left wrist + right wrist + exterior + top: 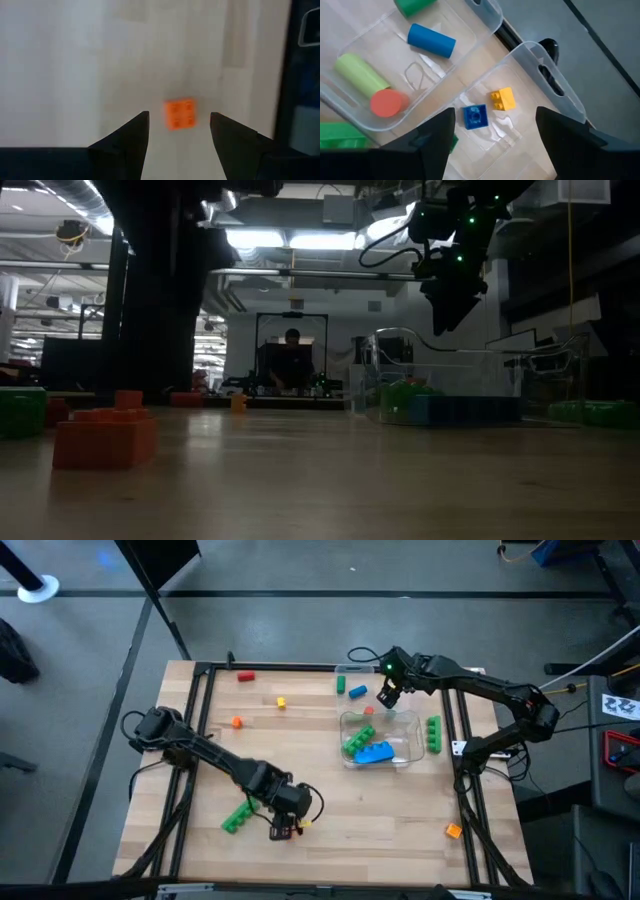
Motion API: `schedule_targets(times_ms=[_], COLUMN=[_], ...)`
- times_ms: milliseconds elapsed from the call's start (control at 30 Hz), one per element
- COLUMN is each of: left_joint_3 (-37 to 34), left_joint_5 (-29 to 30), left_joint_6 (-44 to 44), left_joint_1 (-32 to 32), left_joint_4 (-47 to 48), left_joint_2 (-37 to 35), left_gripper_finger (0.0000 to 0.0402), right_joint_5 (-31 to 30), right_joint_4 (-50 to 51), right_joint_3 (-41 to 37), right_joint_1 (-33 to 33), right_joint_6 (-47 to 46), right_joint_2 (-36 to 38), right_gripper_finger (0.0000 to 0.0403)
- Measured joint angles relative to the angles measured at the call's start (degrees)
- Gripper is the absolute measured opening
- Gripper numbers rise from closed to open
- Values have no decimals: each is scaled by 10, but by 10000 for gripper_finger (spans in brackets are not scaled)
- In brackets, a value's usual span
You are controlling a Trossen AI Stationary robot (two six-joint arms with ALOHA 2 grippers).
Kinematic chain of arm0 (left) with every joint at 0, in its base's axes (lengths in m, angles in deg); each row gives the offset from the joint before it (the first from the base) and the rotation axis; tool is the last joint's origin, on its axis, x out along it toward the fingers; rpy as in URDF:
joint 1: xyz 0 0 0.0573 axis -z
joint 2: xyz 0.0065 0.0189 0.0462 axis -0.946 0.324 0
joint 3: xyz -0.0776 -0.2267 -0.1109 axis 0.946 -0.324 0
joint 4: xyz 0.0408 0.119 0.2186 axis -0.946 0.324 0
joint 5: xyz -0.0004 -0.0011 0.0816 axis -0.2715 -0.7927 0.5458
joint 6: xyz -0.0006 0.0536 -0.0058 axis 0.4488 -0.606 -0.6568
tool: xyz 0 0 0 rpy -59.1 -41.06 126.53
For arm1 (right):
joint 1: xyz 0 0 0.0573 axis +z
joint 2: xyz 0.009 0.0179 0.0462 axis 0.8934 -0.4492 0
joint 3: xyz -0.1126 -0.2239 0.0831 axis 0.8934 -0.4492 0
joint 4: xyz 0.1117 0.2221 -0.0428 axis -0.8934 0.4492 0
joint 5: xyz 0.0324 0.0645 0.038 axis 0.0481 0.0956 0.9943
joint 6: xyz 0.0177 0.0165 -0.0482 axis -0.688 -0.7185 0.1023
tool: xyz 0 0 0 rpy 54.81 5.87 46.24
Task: Sort blocks by size
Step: Put the bottom small orange 4 stud game piece into the right transparent bin
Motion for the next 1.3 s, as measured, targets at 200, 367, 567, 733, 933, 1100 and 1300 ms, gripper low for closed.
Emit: schedule_targets(times_ms=[200, 367, 567, 733, 933, 1100, 1300], left_joint_3=[-37, -61, -77, -98, -105, -105, -105], left_joint_5=[-6, 26, 63, 76, 113, 120, 120], left_joint_6=[75, 110, 134, 160, 170, 170, 147], left_joint_1=[31, 50, 67, 72, 73, 74, 83], left_joint_4=[-95, -124, -125, -127, -129, -137, -172], left_joint_2=[0, 0, 0, 0, 0, 7, 29], left_gripper_finger=[195, 195, 195, 195, 195, 195, 195], right_joint_5=[0, 0, 0, 0, 0, 0, 0], right_joint_4=[2, 2, 3, 4, 4, 4, 7], right_joint_3=[0, 0, 0, 0, 0, 0, 0], right_joint_1=[0, 0, 0, 0, 0, 0, 0], right_joint_6=[0, 0, 0, 0, 0, 0, 0], right_joint_2=[0, 0, 0, 0, 0, 0, 0], right_gripper_finger=[280, 280, 280, 280, 280, 280, 280])
